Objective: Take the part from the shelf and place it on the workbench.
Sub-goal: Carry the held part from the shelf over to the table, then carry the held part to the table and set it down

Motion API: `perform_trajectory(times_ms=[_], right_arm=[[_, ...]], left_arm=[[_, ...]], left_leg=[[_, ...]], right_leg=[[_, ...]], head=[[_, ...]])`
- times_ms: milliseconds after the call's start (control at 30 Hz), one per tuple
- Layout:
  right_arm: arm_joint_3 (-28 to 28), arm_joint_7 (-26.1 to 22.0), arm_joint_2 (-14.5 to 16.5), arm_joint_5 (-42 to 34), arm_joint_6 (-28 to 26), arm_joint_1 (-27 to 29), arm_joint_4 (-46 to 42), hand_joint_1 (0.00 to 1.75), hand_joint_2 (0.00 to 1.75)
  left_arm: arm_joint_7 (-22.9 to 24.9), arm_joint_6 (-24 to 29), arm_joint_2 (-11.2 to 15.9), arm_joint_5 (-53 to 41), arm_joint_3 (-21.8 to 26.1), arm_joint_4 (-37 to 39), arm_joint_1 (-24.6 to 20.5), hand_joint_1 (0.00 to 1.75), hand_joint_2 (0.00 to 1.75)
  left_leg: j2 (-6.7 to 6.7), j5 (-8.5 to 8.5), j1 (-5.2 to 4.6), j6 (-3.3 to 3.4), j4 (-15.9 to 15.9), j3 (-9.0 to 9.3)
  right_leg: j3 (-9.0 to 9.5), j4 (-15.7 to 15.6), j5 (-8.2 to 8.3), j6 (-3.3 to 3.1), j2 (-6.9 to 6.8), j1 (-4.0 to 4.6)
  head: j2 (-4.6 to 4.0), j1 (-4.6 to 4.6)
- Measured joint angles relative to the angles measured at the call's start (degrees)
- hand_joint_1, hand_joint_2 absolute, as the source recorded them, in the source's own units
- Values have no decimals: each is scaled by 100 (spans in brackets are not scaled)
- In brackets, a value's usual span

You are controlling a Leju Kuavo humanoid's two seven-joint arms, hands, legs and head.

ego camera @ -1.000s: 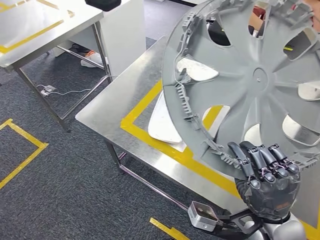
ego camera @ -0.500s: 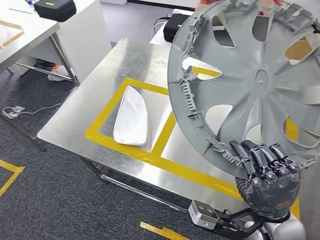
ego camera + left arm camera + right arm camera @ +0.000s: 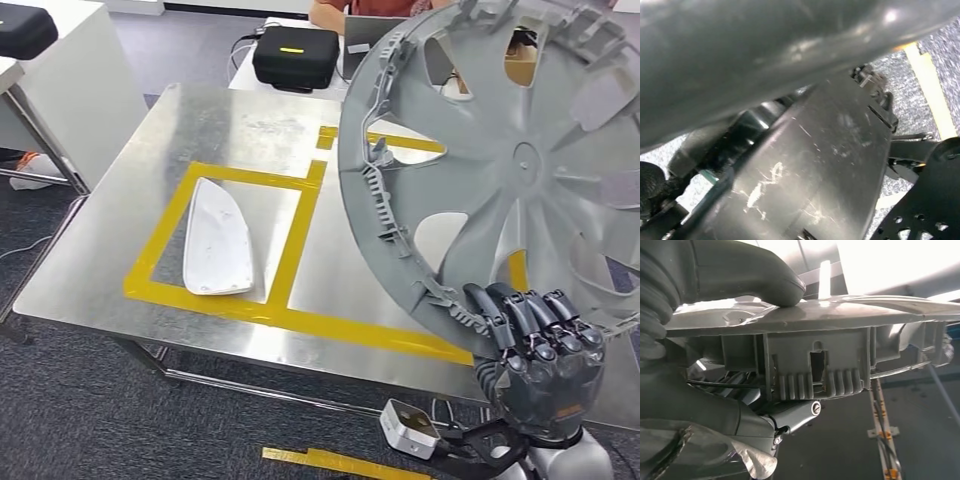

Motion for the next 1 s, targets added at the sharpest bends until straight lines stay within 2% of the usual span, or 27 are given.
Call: perform_trajectory(times_ms=[33, 67, 100, 133, 200, 233, 300, 333, 400, 433, 467, 500, 567, 600, 633, 767, 1000], right_arm=[[0, 9, 0, -1, 0, -3, 4, 175, 175], [0, 18, 0, -1, 0, -7, 8, 175, 175], [-1, 26, 0, -2, 0, -13, 10, 175, 175], [-2, 32, 0, -2, -1, -19, 13, 175, 175], [-4, 36, 0, -2, -1, -21, 14, 175, 175], [-4, 36, 0, -2, -1, -18, 14, 175, 175], [-4, 36, 0, -2, -2, -23, 14, 175, 175], [-4, 36, 0, -1, -2, -26, 14, 175, 175], [-4, 39, 0, 0, -2, -32, 15, 175, 175], [-4, 46, 0, 0, -2, -31, 15, 175, 175], [-4, 67, 0, 0, -2, -30, 15, 175, 175], [1, 96, -1, 1, -1, -29, 17, 175, 175], [7, 137, -3, 0, 0, -29, 20, 175, 175], [7, 140, -4, -1, 0, -30, 22, 175, 175], [3, 138, -4, -2, 0, -30, 23, 175, 175], [-2, 154, -4, 1, 0, -20, 56, 175, 175], [-3, 156, -4, 0, 0, -29, 80, 175, 175]], left_arm=[[0, 1, -1, 0, 0, 0, -2, 0, 0], [-1, 3, 3, 0, 0, 0, -5, 0, 0], [-2, 5, 9, 0, 0, 0, -5, 0, 0], [-4, 7, 14, 0, 0, 0, -7, 0, 0], [-9, 8, 19, 0, 0, 0, -17, 0, 0], [-10, 7, 19, 0, 0, 0, -27, 0, 0], [-17, 4, 17, 1, 0, 0, -46, 0, 0], [-24, 4, 17, 1, -1, 0, -53, 0, 0], [-39, 4, 17, 2, -1, 0, -69, 0, 0], [-41, 4, 18, 2, -1, 0, -74, 0, 0], [-36, 4, 20, 2, -1, 0, -70, 0, 0], [-29, 4, 23, 2, -1, 0, -58, 0, 0], [-20, 3, 31, -7, -1, 0, -41, 0, 0], [-20, 2, 31, -26, -1, 0, -46, 0, 0], [-20, 2, 28, -47, 0, 0, -55, 0, 0], [-20, 3, 16, -110, 4, 0, -48, 0, 0], [-20, 4, 2, -120, 6, 0, -45, 0, 0]], left_leg=[[62, -26, 5, -32, 31, 5], [115, -58, -1, -71, 69, 5], [157, -84, -11, -108, 103, 4], [197, -102, -23, -140, 126, 6], [287, -115, -24, -195, 134, 26], [259, -147, -11, -226, 155, 30], [34, -374, 16, -273, 452, -82], [-122, -567, 25, -285, 787, -225], [-251, -900, 25, -284, 1581, -577], [-268, -933, 23, -274, 1807, -683], [-280, -851, 19, -254, 1824, -702], [-298, -659, 12, -222, 1600, -618], [-381, -221, -14, -130, 846, -329], [-423, -96, -26, -92, 516, -208], [-457, -51, -36, -70, 322, -146], [-490, -51, -41, -151, 199, -145], [-509, -34, -56, -98, 204, -152]], right_leg=[[231, -425, 159, 23, -123, -11], [442, -791, 279, 16, -223, -10], [579, -1025, 333, -13, -293, -1], [626, -1106, 324, -51, -316, 14], [606, -1080, 330, -146, -195, 30], [597, -1081, 339, -181, -138, 25], [593, -1093, 363, -253, -28, 5], [591, -1094, 370, -279, 27, 0], [588, -1091, 374, -308, 159, 14], [591, -1089, 374, -313, 239, 25], [596, -1087, 374, -315, 315, 33], [604, -1085, 374, -316, 382, 39], [615, -1078, 371, -311, 486, 50], [604, -1069, 370, -301, 525, 56], [583, -1064, 374, -280, 551, 58], [539, -1049, 368, -305, 541, 52], [573, -1127, 419, -223, 518, 39]], head=[[0, 0], [0, 2], [0, -1], [0, -7], [0, -17], [0, -22], [0, -35], [0, -43], [0, -49], [0, -49], [0, -50], [0, -52], [0, -58], [0, -61], [0, -61], [0, -57], [0, -57]])
